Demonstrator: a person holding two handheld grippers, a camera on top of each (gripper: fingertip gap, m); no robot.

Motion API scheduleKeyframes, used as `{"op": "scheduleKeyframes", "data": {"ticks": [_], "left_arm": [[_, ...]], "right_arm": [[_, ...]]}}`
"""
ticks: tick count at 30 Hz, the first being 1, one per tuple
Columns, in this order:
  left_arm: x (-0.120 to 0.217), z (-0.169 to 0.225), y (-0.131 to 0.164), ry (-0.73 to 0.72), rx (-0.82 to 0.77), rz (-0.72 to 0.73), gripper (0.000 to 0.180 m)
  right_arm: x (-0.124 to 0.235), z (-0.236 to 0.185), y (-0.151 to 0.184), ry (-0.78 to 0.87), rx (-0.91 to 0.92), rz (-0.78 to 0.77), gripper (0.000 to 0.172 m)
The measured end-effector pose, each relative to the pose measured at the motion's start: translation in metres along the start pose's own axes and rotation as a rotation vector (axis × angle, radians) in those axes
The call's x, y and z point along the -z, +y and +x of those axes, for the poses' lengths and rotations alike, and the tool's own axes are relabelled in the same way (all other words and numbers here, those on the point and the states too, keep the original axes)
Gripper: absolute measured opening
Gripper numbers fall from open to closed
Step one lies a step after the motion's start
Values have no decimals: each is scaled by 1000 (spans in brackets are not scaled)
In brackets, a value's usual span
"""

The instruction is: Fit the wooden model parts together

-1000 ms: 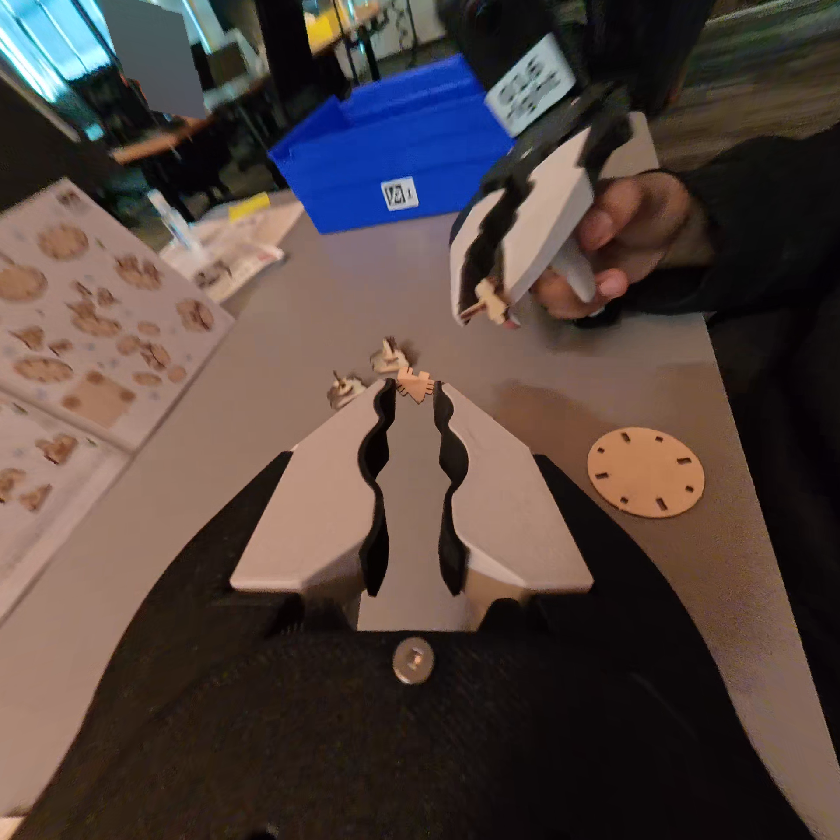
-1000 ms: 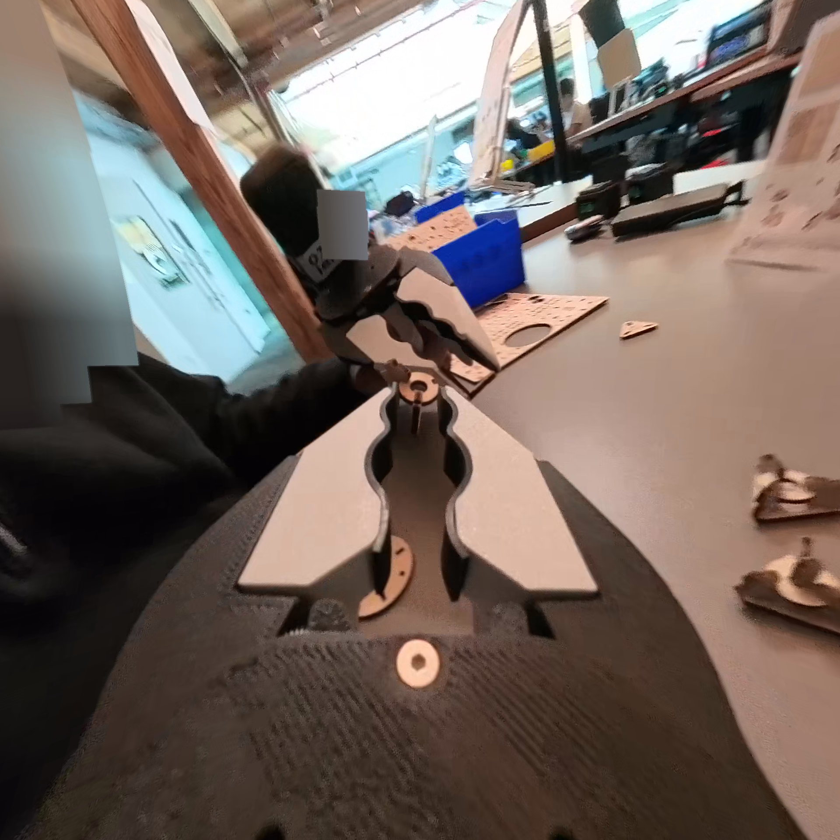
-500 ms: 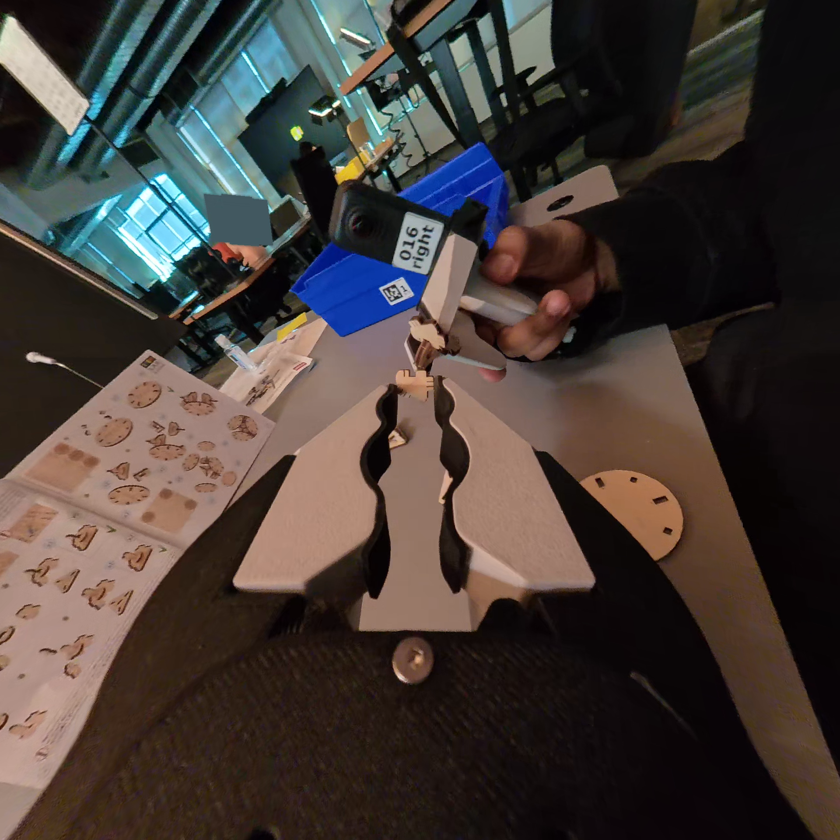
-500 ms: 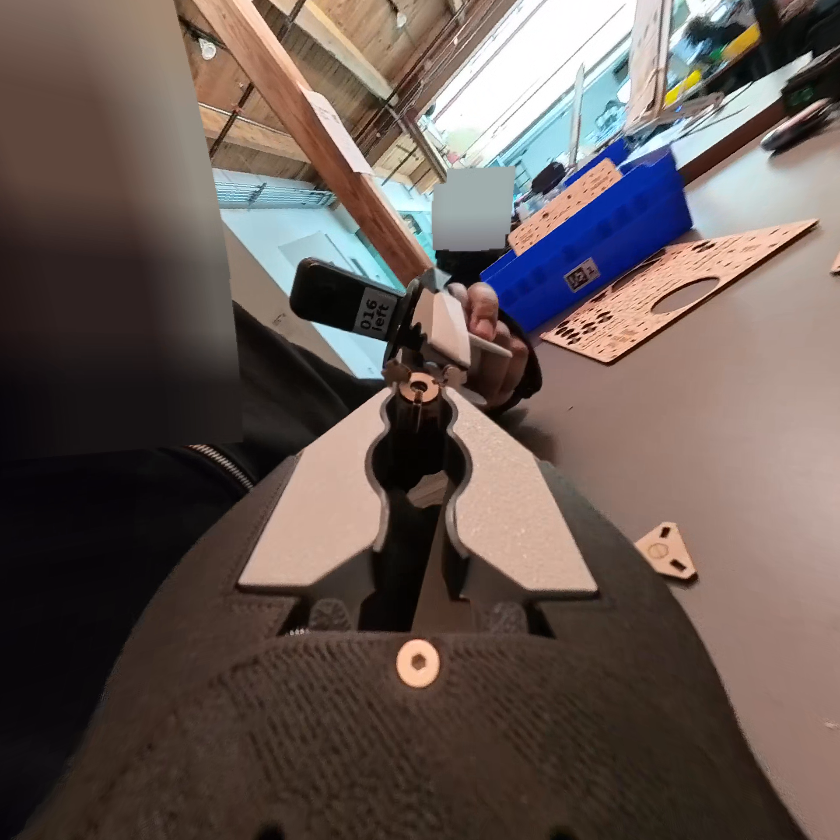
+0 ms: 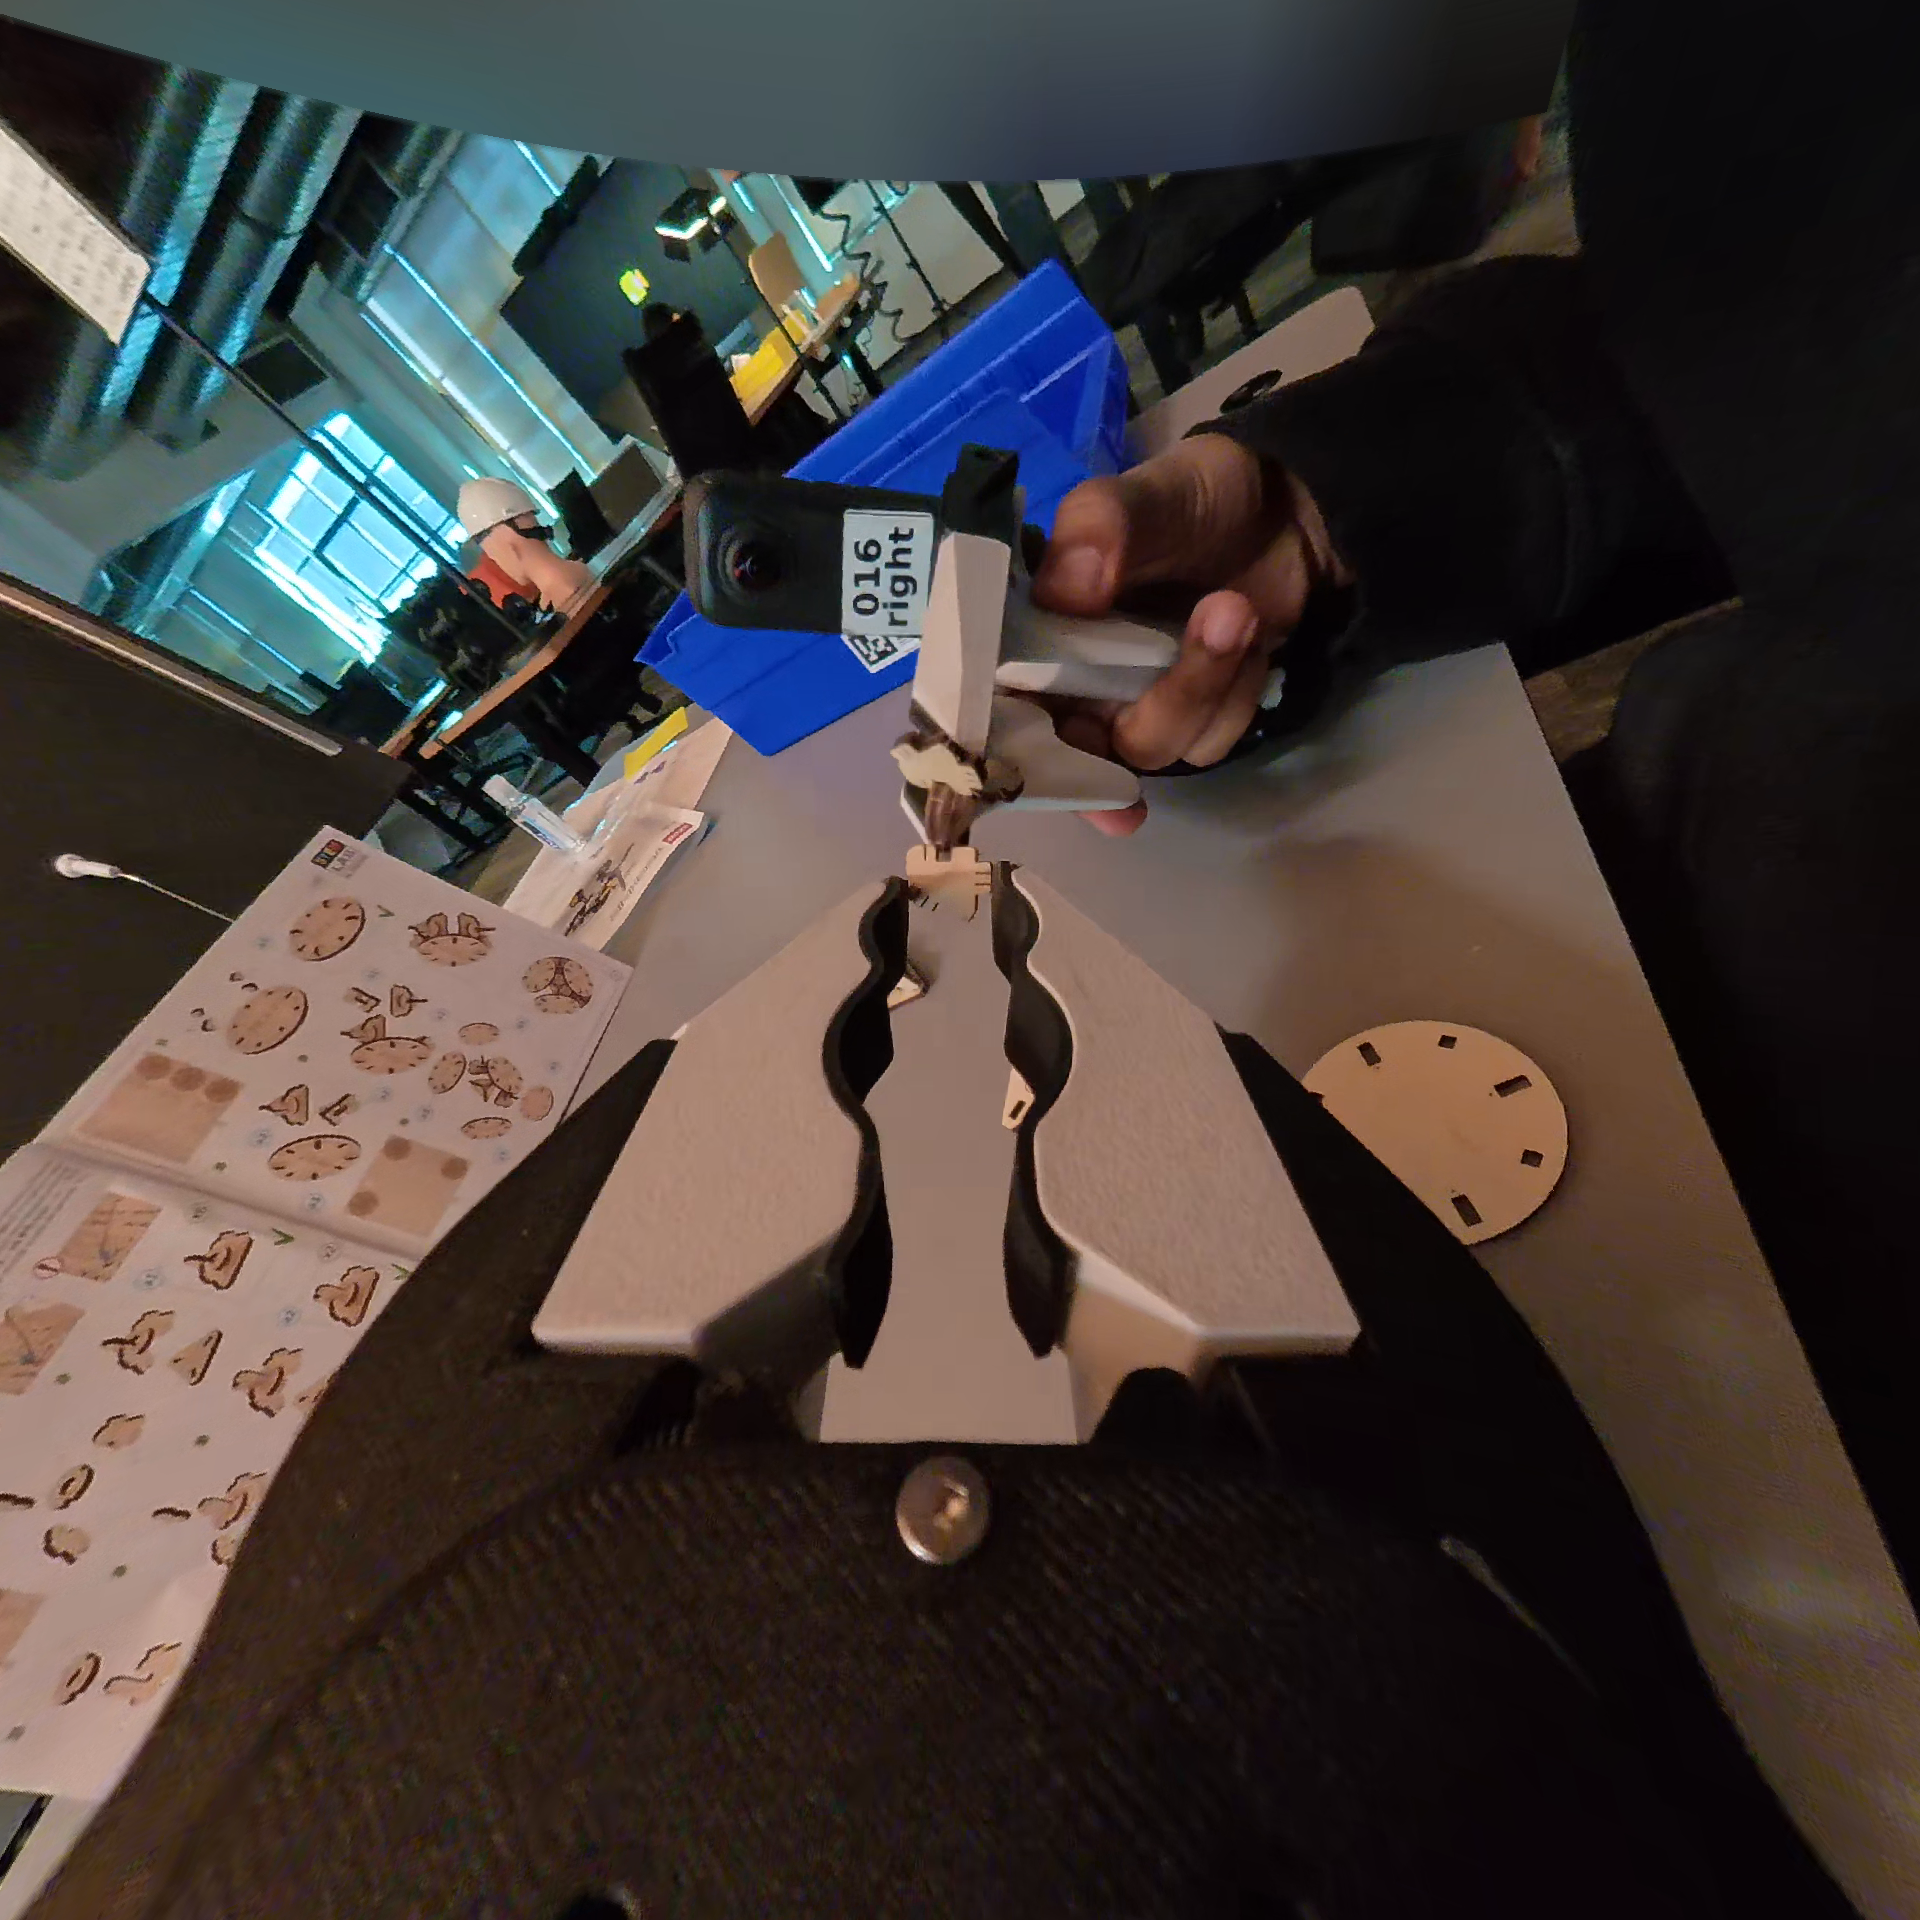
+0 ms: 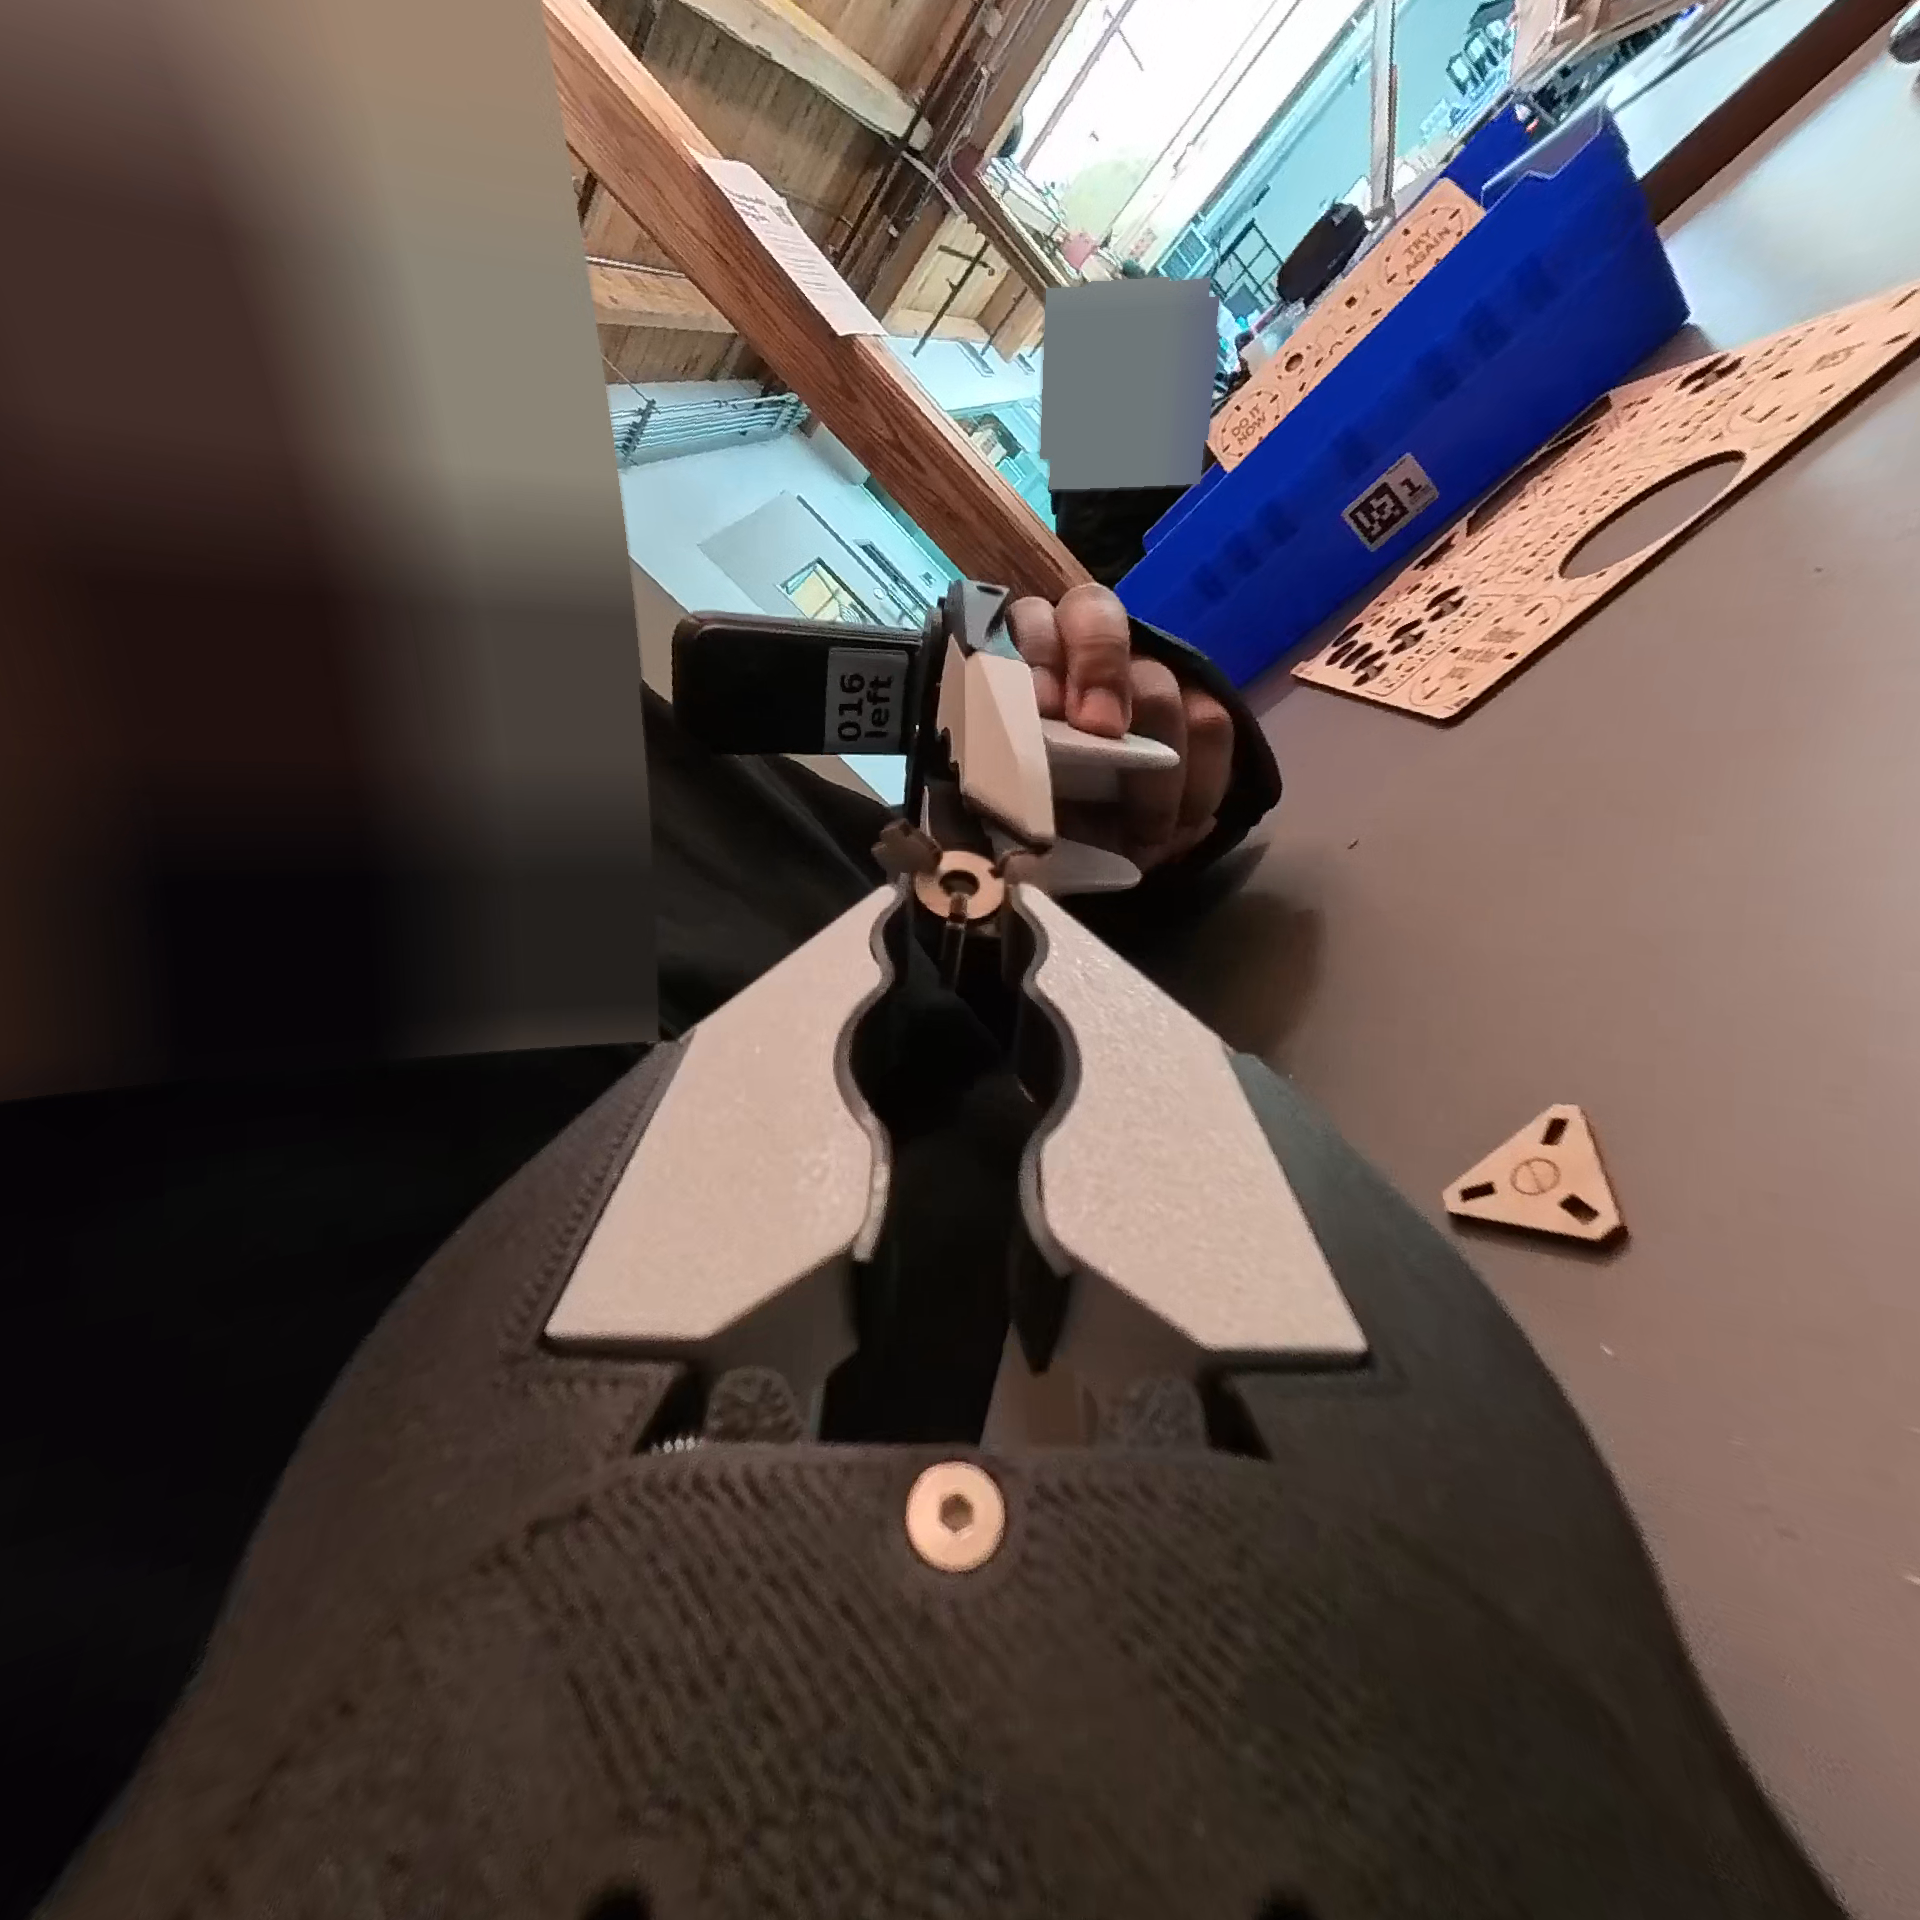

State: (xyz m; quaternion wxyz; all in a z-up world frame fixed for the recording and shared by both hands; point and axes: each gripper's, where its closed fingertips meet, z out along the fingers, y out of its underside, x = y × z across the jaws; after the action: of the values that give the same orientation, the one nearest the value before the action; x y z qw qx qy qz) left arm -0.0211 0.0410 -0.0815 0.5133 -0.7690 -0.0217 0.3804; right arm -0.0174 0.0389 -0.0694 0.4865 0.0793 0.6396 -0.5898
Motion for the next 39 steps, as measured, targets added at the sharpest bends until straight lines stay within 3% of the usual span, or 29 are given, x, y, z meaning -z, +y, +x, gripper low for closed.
{"op": "scheduleKeyframes", "data": {"ticks": [39], "left_arm": [[-4,16,0,19,-68,-25,15]], "right_arm": [[4,-2,15,-49,-86,-82,15]]}}
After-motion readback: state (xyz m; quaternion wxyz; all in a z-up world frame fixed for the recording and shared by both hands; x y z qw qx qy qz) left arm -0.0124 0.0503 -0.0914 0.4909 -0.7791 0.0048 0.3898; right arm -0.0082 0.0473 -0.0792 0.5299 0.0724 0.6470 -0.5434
